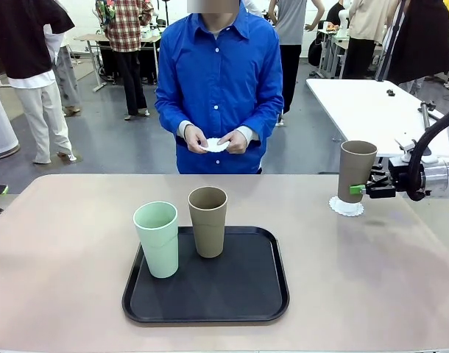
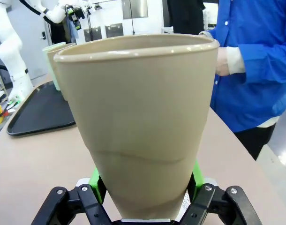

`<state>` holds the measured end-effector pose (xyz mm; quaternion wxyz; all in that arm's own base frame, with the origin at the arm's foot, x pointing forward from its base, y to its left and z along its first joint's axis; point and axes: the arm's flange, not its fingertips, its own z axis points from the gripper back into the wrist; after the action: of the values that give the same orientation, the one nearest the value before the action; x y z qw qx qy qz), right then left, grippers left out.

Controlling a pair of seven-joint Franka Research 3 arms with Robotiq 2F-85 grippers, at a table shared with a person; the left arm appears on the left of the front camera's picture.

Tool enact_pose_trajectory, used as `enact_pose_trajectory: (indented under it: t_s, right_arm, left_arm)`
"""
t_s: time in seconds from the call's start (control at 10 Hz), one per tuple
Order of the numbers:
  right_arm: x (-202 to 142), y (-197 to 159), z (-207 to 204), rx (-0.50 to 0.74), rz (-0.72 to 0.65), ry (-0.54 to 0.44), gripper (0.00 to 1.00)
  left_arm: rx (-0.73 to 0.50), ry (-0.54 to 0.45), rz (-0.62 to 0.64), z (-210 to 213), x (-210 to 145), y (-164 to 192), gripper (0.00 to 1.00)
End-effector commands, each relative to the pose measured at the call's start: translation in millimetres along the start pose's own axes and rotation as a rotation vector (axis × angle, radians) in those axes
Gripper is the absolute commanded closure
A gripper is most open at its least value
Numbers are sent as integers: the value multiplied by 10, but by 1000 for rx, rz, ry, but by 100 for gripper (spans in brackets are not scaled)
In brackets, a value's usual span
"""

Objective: Place coasters on the table and set cups on them.
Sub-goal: Pick up one Reusable plastic cup and place it on a coaster set by the human.

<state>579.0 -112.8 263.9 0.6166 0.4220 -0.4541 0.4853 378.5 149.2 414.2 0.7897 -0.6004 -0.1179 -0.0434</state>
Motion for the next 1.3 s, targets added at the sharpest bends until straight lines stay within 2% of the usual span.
enact_pose_trajectory:
  t_s: [0.0,0.1,0.2,0.7,1.2]
  right_arm:
    - [-32,-115,52,28,-2,-27,19]
    - [-27,-120,58,0,-16,-35,19]
    - [-38,-27,12,7,-3,-8,19]
    - [-38,-27,12,7,-3,-8,19]
    - [-191,-148,-33,27,42,-47,19]
  left_arm:
    - [-8,-2,-9,10,-10,-12,0]
    - [-8,-2,-9,10,-10,-12,0]
    - [-8,-2,-9,10,-10,-12,0]
    - [-8,-2,-9,10,-10,-12,0]
    - [-8,-2,-9,10,-10,-12,0]
